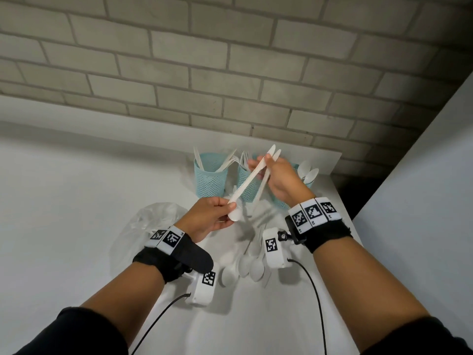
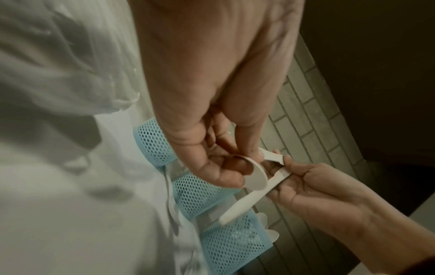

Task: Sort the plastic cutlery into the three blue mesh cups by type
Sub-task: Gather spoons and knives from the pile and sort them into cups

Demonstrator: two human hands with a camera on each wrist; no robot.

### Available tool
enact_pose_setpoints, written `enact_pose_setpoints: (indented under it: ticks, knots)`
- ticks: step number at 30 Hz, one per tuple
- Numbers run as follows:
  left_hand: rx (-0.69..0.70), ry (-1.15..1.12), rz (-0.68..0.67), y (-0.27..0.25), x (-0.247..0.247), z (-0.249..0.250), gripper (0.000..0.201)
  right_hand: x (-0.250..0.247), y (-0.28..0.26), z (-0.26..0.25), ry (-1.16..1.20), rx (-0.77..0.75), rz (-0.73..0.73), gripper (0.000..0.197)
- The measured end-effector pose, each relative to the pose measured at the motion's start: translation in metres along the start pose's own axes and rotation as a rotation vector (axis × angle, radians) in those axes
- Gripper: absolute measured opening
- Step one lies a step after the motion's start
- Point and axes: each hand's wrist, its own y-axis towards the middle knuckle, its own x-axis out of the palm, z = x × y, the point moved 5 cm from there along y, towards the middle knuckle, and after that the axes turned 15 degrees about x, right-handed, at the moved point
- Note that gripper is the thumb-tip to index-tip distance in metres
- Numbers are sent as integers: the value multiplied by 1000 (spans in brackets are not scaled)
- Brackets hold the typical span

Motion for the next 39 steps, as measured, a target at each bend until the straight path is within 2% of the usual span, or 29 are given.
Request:
enact_pose_setpoints:
  ticks: [2, 4, 8, 11, 15, 19, 21, 24, 28, 30, 32, 34, 36, 39]
  knots:
    - [24, 18, 30, -1, -6, 5, 3, 1, 5, -23, 252, -34, -31, 25]
    - [35, 32, 46, -3, -12, 8, 9, 4, 13, -45, 420, -74, -28, 21]
    - [28, 79, -32, -10, -22, 13, 14, 21, 33, -70, 517, -202, -8, 24]
    - [14, 87, -51, -12, -27, 18, 21, 47, 45, -65, 385, -282, -4, 27]
    - [-32, 10, -78, -13, -35, 24, 39, 75, 67, -39, 73, -286, 3, 31]
    - [-3, 108, -186, -17, -37, 29, 31, 87, 80, -19, -202, -215, -24, 18]
    - [45, 207, -204, -15, -36, 29, 30, 86, 83, -17, -273, -199, -29, 22]
    - [106, 330, -132, -10, -34, 31, 14, 82, 79, -23, -355, -202, -68, 40]
    - [208, 463, 38, 1, -32, 36, 29, 76, 64, -34, -408, -266, -89, 49]
    - [229, 444, 101, 7, -29, 39, 27, 69, 54, -36, -345, -333, -43, 41]
    - [243, 392, 131, 14, -23, 41, 25, 60, 39, -33, -270, -379, -9, 22]
    - [258, 367, 139, 22, -14, 43, 25, 52, 22, -26, -219, -395, -43, 4]
    - [271, 361, 133, 29, -3, 42, 26, 41, 7, -18, -280, -390, -78, 3]
    - [293, 323, 135, 40, 13, 39, 29, 20, 1, 2, -567, -220, -167, 31]
